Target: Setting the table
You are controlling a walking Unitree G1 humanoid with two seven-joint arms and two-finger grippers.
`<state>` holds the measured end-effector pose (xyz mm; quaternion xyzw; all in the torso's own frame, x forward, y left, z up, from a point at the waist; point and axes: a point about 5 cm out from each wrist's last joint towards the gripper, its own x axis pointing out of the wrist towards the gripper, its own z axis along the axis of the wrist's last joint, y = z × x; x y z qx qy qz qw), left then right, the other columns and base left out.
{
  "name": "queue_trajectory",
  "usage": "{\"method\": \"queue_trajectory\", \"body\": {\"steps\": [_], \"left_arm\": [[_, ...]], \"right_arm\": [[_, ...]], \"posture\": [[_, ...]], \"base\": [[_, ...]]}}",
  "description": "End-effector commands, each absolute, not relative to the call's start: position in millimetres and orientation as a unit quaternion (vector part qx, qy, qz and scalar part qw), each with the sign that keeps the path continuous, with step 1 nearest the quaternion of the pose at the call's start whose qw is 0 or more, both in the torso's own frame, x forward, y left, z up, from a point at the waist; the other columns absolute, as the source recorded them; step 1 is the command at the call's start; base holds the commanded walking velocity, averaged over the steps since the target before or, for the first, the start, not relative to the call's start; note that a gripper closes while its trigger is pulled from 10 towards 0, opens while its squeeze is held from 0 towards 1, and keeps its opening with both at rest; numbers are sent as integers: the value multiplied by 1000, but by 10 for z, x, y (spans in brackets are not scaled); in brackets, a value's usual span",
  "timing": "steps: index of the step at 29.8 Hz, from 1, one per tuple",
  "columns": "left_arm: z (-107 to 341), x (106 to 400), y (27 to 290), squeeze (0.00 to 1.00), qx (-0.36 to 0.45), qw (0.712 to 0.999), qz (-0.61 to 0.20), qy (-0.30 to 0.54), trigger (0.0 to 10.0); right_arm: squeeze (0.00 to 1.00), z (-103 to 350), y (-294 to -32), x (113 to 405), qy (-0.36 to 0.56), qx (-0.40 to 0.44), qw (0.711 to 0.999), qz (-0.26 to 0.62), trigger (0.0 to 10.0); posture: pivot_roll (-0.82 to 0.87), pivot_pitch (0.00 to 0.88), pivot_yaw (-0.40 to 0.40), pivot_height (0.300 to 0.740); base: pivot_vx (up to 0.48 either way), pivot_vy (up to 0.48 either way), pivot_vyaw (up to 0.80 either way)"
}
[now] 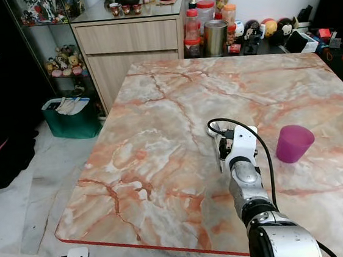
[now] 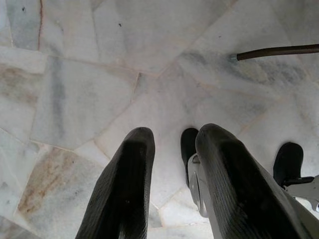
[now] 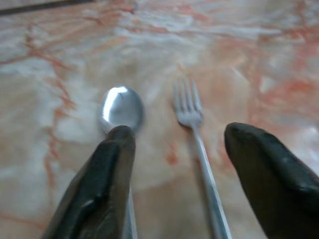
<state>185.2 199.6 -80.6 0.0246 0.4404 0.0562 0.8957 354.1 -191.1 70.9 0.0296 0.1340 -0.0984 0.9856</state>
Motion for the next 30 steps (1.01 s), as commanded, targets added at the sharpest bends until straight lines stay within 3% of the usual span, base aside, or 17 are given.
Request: {"method": "queue_trajectory", "body": {"steps": [1, 2, 19, 30], "left_arm": [[-814, 1831, 2016, 0, 26, 893, 59, 444, 10000], [-816, 1828, 2013, 0, 26, 893, 59, 445, 10000], [-845, 1772, 1971, 0, 23, 893, 59, 446, 10000], [-964, 1483, 1920, 0, 12, 882, 65, 467, 10000]], "right_arm": [[890, 755, -1893, 3579, 133, 26, 987, -91, 10000], [4, 783, -1882, 3598, 129, 23, 988, -81, 10000], [0, 926, -1865, 3710, 141, -2, 989, -45, 10000], [0, 1061, -1886, 3782, 130, -27, 991, -18, 10000]], "posture": [[50, 0, 7, 740], [48, 0, 5, 740], [61, 0, -21, 740], [85, 1, -60, 740]], "base": [[0, 0, 0], [0, 0, 0], [0, 0, 0], [0, 0, 0]]}}
